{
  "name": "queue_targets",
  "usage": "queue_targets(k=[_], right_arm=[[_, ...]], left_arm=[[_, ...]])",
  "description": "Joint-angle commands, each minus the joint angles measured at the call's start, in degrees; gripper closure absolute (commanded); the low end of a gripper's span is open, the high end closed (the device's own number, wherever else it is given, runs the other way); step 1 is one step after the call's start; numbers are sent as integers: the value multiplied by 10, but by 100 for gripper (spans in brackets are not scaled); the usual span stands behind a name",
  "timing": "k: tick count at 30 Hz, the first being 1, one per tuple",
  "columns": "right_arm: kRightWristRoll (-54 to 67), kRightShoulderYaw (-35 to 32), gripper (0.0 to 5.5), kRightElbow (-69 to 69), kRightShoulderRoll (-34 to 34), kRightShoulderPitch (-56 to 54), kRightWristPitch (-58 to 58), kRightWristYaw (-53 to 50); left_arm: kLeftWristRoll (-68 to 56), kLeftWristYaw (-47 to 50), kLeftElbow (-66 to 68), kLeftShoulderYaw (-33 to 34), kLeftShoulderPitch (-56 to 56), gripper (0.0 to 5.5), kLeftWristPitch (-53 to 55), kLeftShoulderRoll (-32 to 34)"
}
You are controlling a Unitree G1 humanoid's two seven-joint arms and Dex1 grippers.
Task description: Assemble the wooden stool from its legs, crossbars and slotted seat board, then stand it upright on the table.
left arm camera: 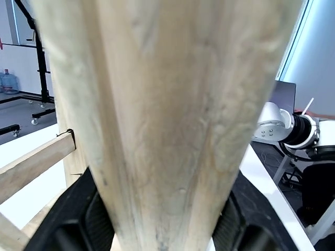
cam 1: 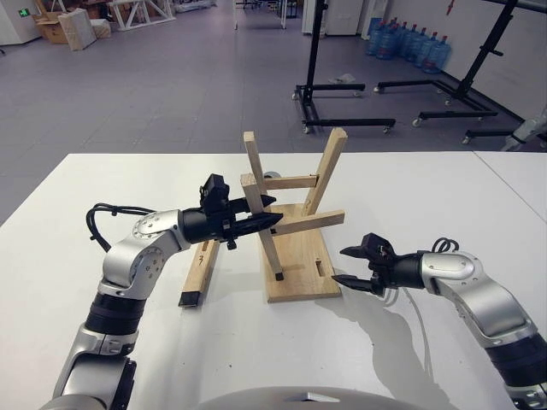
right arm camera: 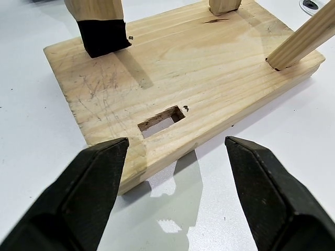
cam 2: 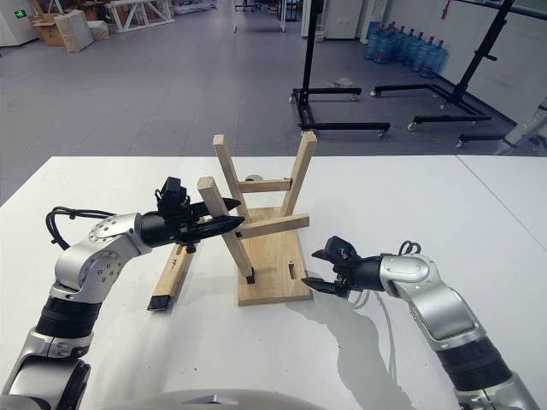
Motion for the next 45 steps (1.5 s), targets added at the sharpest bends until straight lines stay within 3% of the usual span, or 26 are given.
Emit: queue_targets(k=[1, 22, 32, 35, 45], right_arm=[[1, 0, 210, -10, -4, 3, 9, -1], [5, -9, 210, -19, 4, 34, 15, -20], [9, -10, 210, -23, 10, 37, 20, -27], [8, -11, 210, -22, 12, 37, 19, -28], [2, -14, 210, -15, 13, 49, 10, -33]], left_arm=[[58, -17, -11, -43, 24, 341, -26, 28], [183, -8, 22, -167, 97, 341, -148, 45], [184, 8, 38, -182, 97, 341, -153, 49], [189, 14, 48, -179, 92, 280, -152, 44], [225, 36, 38, -132, 98, 166, -179, 50]])
